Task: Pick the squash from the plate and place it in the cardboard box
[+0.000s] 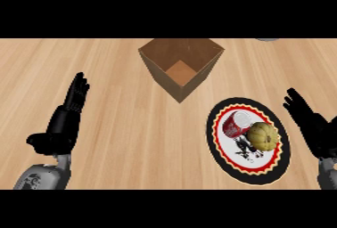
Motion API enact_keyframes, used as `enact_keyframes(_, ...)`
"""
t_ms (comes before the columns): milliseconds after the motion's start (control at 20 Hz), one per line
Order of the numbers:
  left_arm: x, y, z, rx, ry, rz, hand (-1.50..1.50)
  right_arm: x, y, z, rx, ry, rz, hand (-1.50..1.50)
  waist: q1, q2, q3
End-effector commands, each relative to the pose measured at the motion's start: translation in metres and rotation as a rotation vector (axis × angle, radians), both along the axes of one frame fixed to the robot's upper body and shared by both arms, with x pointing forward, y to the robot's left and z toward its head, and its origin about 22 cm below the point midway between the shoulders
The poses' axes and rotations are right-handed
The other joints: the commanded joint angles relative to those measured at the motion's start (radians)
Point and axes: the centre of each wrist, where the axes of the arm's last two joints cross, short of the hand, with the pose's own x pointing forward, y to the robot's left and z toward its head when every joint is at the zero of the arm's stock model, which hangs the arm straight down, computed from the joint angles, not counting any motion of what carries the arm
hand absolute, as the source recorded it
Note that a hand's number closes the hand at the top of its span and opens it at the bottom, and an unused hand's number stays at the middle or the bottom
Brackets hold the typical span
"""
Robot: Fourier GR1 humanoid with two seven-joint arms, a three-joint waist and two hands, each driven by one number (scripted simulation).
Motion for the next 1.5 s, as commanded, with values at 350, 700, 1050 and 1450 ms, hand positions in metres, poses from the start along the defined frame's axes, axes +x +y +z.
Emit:
enact_keyframes(350, -0.024, 0.101, -0.024, 0.296, 0.257, 0.301, 0.00, -0.014, -0.044, 0.062, -0.490, -0.524, 0.081, -1.50, -0.048, 0.014, -0.015)
enact_keyframes(700, -0.021, 0.121, -0.028, 0.321, 0.311, 0.334, 0.00, -0.063, 0.000, -0.074, 0.097, -0.832, 0.008, -1.50, -0.036, 0.023, 0.004)
enact_keyframes(1050, -0.007, 0.116, -0.017, 0.339, 0.315, 0.313, 0.00, -0.067, -0.079, -0.069, -0.263, -0.837, 0.047, -1.50, -0.023, 0.017, -0.002)
enact_keyframes(1450, 0.000, 0.131, -0.014, 0.332, 0.317, 0.323, 0.00, -0.044, -0.069, -0.021, -0.583, -0.583, 0.260, -1.50, -0.028, 0.015, -0.005)
